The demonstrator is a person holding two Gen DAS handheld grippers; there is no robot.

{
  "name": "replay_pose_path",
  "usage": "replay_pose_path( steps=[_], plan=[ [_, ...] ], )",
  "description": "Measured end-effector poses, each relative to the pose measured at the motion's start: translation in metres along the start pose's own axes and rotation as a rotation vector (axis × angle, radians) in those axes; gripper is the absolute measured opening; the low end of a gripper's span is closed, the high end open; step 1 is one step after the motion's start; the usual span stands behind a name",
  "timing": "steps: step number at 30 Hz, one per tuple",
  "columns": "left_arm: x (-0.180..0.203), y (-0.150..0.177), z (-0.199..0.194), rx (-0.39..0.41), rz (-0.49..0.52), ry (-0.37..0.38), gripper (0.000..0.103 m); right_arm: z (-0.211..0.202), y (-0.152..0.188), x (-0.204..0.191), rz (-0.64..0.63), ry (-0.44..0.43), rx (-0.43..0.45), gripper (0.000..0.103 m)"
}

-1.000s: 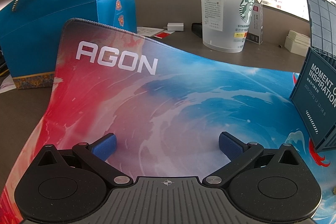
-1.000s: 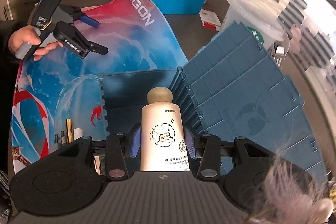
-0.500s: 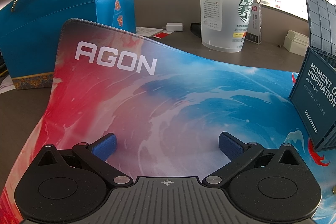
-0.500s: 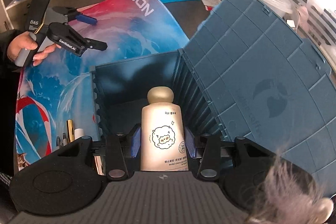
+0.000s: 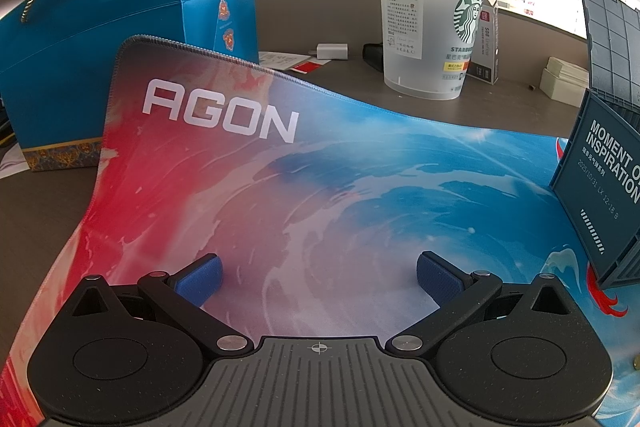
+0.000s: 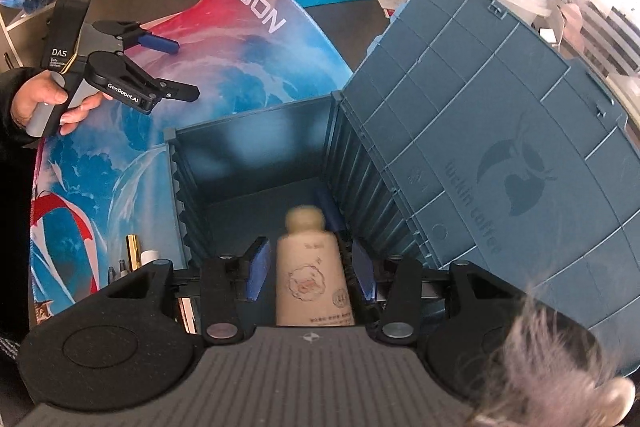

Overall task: Organize rigid objects
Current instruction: 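Open the right gripper to release the bottle inside the box, then move the right gripper to the dark marker and close on it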

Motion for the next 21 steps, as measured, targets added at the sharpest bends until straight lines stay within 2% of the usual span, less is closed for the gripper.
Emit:
replay_pose_path(
  steps=[4,6,8,9,13,15,21],
  plan=[
    [0.001,-0.001,0.000,0.000,0.001,0.000,0.103,-0.019,-0.009,-0.005,-0.007,0.015,0.091,0.046],
    [0.000,-0.001,0.000,0.001,0.001,0.000,0.103,-0.034,-0.014,-0.014,-0.010,0.043,0.157,0.057],
    [0.000,0.000,-0.001,0.001,0.001,0.000,0.103,-0.051,-0.014,-0.034,-0.050,0.062,0.228,0.078],
    [0.000,0.000,-0.001,0.001,0.001,0.000,0.103,-0.059,-0.011,-0.047,-0.081,0.064,0.263,0.080],
    [0.000,0.000,-0.001,0.001,0.000,0.000,0.103,-0.075,0.012,-0.100,-0.152,0.018,0.320,0.077],
    [0.000,-0.001,-0.001,0.001,0.000,-0.001,0.103,-0.073,0.030,-0.119,-0.152,0.008,0.286,0.070],
    [-0.001,0.000,-0.001,0.001,-0.006,-0.007,0.103,-0.055,0.076,-0.147,-0.103,-0.029,0.194,0.060]
  ],
)
Point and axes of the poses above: each gripper's, at about its wrist camera, not at the fingertips, and z roughly the way its jaws point, x to its right, y to its underside, the point moved 8 cm from there along z, roughly the way its jaws point, and after that the axes turned 6 degrees about z, right-handed, at the moved point
